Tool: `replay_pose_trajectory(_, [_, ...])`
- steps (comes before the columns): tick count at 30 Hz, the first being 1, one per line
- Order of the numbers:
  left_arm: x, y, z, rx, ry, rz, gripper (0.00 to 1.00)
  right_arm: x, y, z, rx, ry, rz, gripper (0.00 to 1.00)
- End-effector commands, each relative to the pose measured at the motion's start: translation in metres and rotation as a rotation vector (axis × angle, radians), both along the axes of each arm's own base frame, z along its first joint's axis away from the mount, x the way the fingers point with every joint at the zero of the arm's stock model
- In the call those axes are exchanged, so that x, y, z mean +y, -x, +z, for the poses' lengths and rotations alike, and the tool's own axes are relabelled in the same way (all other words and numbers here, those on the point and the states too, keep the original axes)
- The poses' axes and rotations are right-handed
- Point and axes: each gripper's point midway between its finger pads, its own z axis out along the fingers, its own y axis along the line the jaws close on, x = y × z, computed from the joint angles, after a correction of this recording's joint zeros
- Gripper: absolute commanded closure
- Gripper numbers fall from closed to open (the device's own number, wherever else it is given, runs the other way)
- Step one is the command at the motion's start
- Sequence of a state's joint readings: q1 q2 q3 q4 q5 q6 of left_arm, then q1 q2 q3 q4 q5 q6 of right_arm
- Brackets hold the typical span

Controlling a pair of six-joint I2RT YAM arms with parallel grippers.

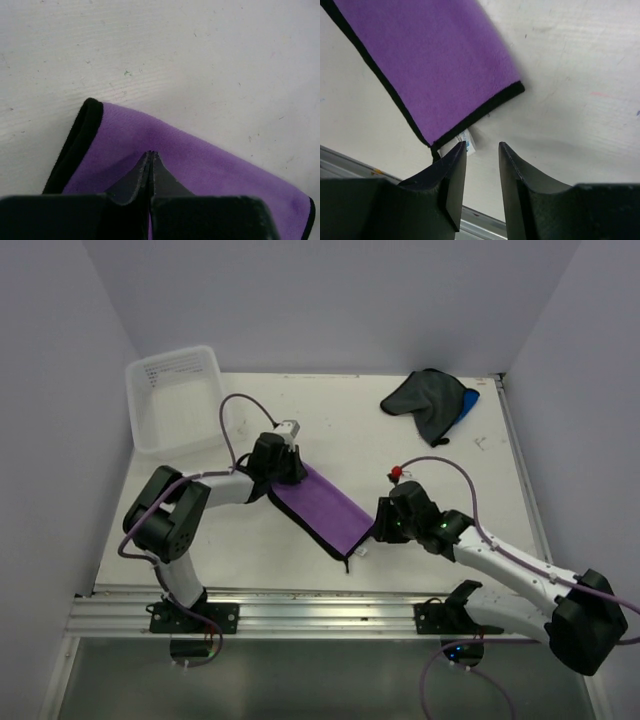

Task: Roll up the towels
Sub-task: Fold the towel

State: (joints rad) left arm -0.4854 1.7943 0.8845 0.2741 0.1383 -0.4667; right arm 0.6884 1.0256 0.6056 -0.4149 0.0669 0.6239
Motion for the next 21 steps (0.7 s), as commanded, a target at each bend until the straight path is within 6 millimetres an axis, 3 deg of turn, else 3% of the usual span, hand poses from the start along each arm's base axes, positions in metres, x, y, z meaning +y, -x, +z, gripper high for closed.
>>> replay_pose_trajectory(1, [0.001,0.003,0.026,-0.066,0.025,-0.014,1.0,0.021,0.017,-0.02,0.108,-0.076,-0.059,0.63])
replay_pose_trajectory(2, [0.002,0.007,0.026,-0.072,0.033,-0.019,1.0,0.023,0.019,-0.029,0.13,-0.054,-0.07,0.58])
replay_pose_trajectory(6, [0.008,0.015,0.057,-0.16,0.069,-0.005,1.0,0.036,0.025,-0.043,0.18,-0.106,-0.131,0.55])
replay_pose_trajectory(9, [0.015,0.015,0.066,-0.181,0.037,0.005,1.0,0.04,0.02,-0.043,0.172,-0.153,-0.177,0.55])
replay_pose_trajectory(18, [0.019,0.025,0.067,-0.193,0.043,-0.003,1.0,0.047,0.01,-0.05,0.205,-0.139,-0.261,0.52])
replay_pose_trajectory(21, [0.019,0.027,0.07,-0.201,0.051,-0.01,1.0,0.039,0.011,-0.059,0.229,-0.084,-0.316,0.52])
